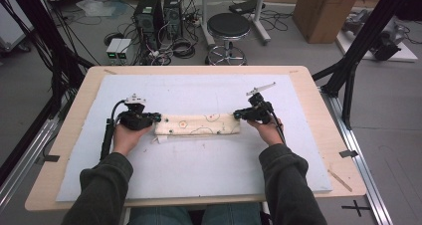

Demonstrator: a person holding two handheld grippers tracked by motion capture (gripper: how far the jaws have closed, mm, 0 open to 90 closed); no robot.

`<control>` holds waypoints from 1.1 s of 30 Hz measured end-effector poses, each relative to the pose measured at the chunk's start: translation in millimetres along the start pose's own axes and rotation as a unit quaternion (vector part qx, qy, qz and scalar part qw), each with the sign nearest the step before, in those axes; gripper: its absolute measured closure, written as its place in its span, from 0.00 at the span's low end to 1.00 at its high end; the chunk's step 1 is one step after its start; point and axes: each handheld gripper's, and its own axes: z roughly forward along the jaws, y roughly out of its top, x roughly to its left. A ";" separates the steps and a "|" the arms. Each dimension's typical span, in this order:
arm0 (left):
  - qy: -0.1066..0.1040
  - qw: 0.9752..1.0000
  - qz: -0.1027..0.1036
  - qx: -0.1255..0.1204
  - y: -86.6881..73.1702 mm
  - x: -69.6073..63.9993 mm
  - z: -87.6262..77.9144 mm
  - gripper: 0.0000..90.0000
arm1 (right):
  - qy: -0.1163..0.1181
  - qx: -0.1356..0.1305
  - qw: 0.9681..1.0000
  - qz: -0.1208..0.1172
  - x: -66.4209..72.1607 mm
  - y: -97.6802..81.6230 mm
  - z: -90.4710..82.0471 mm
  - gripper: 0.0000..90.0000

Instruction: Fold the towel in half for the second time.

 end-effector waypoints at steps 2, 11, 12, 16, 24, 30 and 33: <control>0.000 1.000 -0.006 -0.005 -0.3 2.5 1.8 0.91 | -0.009 -0.008 1.000 -0.005 -0.2 2.1 1.3 0.89; 0.010 1.000 -0.015 -0.004 6.3 4.6 15.7 0.91 | -0.018 0.007 1.000 0.017 -11.3 -2.0 11.2 0.88; 0.012 1.000 -0.013 0.002 5.3 5.2 17.6 0.90 | -0.019 0.007 1.000 0.018 -11.4 -2.2 12.5 0.88; 0.018 1.000 0.008 0.020 3.6 5.1 17.7 0.79 | -0.014 0.012 1.000 0.023 -11.9 -3.6 16.2 0.76; 0.010 1.000 0.007 -0.009 8.9 5.2 -2.0 0.70 | 0.000 -0.025 0.999 0.025 -8.7 -3.1 1.4 0.68; -0.009 1.000 0.011 -0.017 11.0 -0.3 -6.8 0.67 | -0.004 -0.032 0.999 0.024 -3.8 -1.6 -3.0 0.63; -0.020 1.000 0.014 -0.015 11.6 -2.2 -8.7 0.64 | -0.003 -0.039 0.999 0.019 -1.4 -0.9 -5.7 0.61</control>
